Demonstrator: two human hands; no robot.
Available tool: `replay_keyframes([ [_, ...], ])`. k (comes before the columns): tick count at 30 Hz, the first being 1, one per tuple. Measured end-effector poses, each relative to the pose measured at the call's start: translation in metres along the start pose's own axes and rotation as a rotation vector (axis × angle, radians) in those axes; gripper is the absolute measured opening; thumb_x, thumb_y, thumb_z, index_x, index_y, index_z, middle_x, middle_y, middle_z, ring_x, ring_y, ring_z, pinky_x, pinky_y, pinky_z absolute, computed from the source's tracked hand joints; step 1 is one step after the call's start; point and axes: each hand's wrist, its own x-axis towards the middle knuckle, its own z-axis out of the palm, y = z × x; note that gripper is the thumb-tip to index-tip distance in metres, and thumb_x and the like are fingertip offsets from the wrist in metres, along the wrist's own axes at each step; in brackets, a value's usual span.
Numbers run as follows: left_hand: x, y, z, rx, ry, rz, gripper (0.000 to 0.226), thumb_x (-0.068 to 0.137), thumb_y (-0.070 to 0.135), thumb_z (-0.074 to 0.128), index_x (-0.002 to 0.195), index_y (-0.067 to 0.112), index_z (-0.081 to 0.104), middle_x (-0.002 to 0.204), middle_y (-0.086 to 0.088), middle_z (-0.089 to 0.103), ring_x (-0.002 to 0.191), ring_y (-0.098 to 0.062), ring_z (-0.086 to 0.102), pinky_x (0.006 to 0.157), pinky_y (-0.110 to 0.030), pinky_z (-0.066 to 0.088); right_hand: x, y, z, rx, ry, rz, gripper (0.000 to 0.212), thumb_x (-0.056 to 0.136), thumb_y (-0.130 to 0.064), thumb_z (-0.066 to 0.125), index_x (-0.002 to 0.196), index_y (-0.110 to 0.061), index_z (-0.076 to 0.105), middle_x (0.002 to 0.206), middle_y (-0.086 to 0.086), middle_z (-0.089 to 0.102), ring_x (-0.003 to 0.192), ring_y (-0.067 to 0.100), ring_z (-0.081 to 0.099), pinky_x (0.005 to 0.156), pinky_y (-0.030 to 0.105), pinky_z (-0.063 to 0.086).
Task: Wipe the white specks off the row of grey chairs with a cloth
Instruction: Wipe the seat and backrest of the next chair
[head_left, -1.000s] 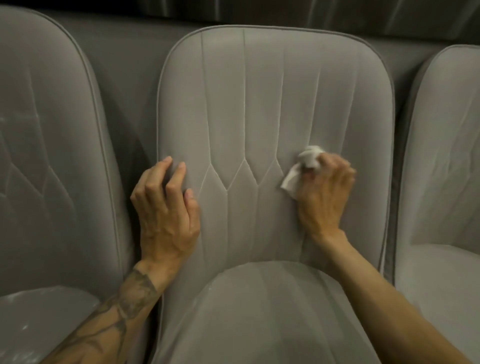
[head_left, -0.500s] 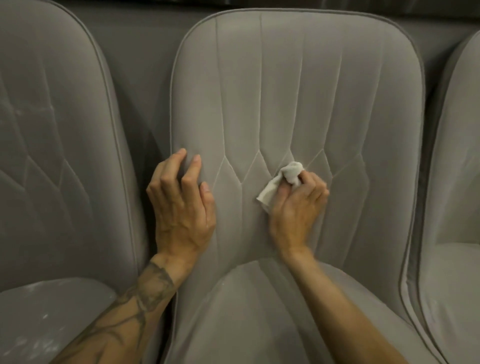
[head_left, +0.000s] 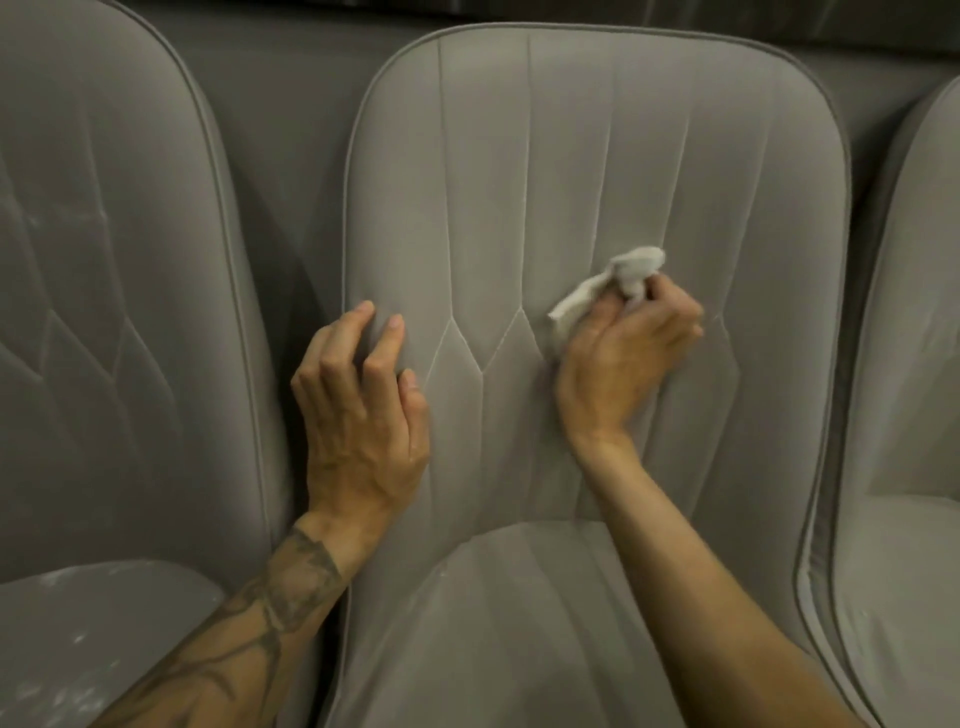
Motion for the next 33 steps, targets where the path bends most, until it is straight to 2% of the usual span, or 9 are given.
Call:
replay_keyframes([
  [4, 0.000, -0.001, -0.001, 0.001, -0.004, 0.001, 0.039, 0.107, 0.020, 0.042, 0.142, 0.006, 0.047, 0.150, -0.017, 0.036, 0.130, -0.043, 0.042, 0.115, -0.051, 0.034, -0.032, -0.037, -0.002, 0.110, -0.414, -0.457, 0.028, 0.097, -0.022, 0.054, 0.118, -0.004, 0.059, 0.116, 0.014, 0.059, 0.103, 0.031, 0.051, 0.091, 0.039, 0.038],
  [5, 0.000, 0.000, -0.001, 0.000, -0.003, 0.001, 0.039, 0.107, 0.021, 0.041, 0.142, 0.006, 0.047, 0.150, -0.017, 0.036, 0.130, -0.043, 0.042, 0.115, -0.051, 0.034, -0.018, -0.033, -0.002, 0.079, -0.433, -0.516, 0.028, 0.097, -0.022, 0.055, 0.119, -0.004, 0.059, 0.116, 0.015, 0.059, 0.102, 0.033, 0.053, 0.091, 0.039, 0.037],
  [7, 0.000, 0.001, 0.000, -0.001, 0.003, 0.005, 0.039, 0.108, 0.022, 0.038, 0.142, 0.006, 0.046, 0.150, -0.016, 0.036, 0.130, -0.042, 0.042, 0.117, -0.047, 0.031, 0.031, -0.019, 0.002, -0.042, -0.290, -0.471, 0.029, 0.097, -0.021, 0.053, 0.120, -0.003, 0.058, 0.116, 0.018, 0.059, 0.103, 0.037, 0.055, 0.094, 0.040, 0.033],
  [11, 0.001, 0.002, 0.001, -0.013, 0.011, -0.008, 0.039, 0.108, 0.022, 0.035, 0.141, 0.005, 0.046, 0.149, -0.016, 0.035, 0.130, -0.042, 0.040, 0.125, -0.032, 0.018, 0.112, -0.024, 0.008, -0.122, 0.082, -0.030, 0.037, 0.100, -0.037, 0.042, 0.114, -0.007, 0.059, 0.117, 0.011, 0.059, 0.107, 0.029, 0.056, 0.091, 0.031, 0.033],
  [13, 0.000, 0.003, 0.001, -0.022, 0.004, -0.005, 0.038, 0.107, 0.019, 0.038, 0.141, 0.003, 0.047, 0.149, -0.017, 0.035, 0.130, -0.043, 0.040, 0.125, -0.035, 0.021, 0.094, -0.052, 0.015, -0.045, 0.009, -0.061, 0.034, 0.100, -0.033, 0.044, 0.113, -0.006, 0.059, 0.116, 0.011, 0.059, 0.107, 0.029, 0.056, 0.096, 0.035, 0.035],
  [18, 0.000, 0.001, 0.001, -0.003, 0.001, 0.013, 0.038, 0.106, 0.016, 0.042, 0.141, 0.001, 0.048, 0.148, -0.020, 0.036, 0.129, -0.044, 0.041, 0.118, -0.050, 0.033, 0.036, -0.091, 0.016, 0.127, -0.359, -0.552, 0.025, 0.098, -0.025, 0.052, 0.113, -0.007, 0.060, 0.110, 0.013, 0.059, 0.093, 0.032, 0.053, 0.080, 0.041, 0.039],
  [24, 0.000, 0.003, 0.000, 0.033, -0.031, -0.010, 0.039, 0.107, 0.019, 0.040, 0.143, 0.004, 0.047, 0.149, -0.017, 0.035, 0.131, -0.042, 0.040, 0.119, -0.047, 0.031, 0.057, -0.108, 0.026, 0.121, -0.226, -0.347, 0.026, 0.098, -0.027, 0.049, 0.111, -0.007, 0.059, 0.110, 0.013, 0.058, 0.095, 0.029, 0.053, 0.083, 0.034, 0.035],
  [27, 0.001, 0.008, -0.010, 0.056, -0.078, -0.031, 0.038, 0.108, 0.018, 0.040, 0.141, 0.002, 0.051, 0.149, -0.019, 0.037, 0.133, -0.041, 0.041, 0.119, -0.043, 0.030, 0.010, -0.118, 0.015, 0.212, -0.405, -0.477, 0.025, 0.101, -0.026, 0.049, 0.112, -0.006, 0.059, 0.109, 0.013, 0.058, 0.094, 0.030, 0.052, 0.086, 0.038, 0.038],
  [33, 0.006, 0.016, -0.058, -0.037, -0.296, -0.097, 0.046, 0.102, 0.014, 0.057, 0.146, 0.003, 0.051, 0.156, -0.016, 0.044, 0.142, -0.031, 0.047, 0.117, -0.042, 0.039, -0.016, -0.107, -0.021, 0.306, -0.689, -0.498, 0.018, 0.103, -0.027, 0.048, 0.111, -0.012, 0.052, 0.106, 0.004, 0.053, 0.092, 0.020, 0.045, 0.084, 0.033, 0.037],
])
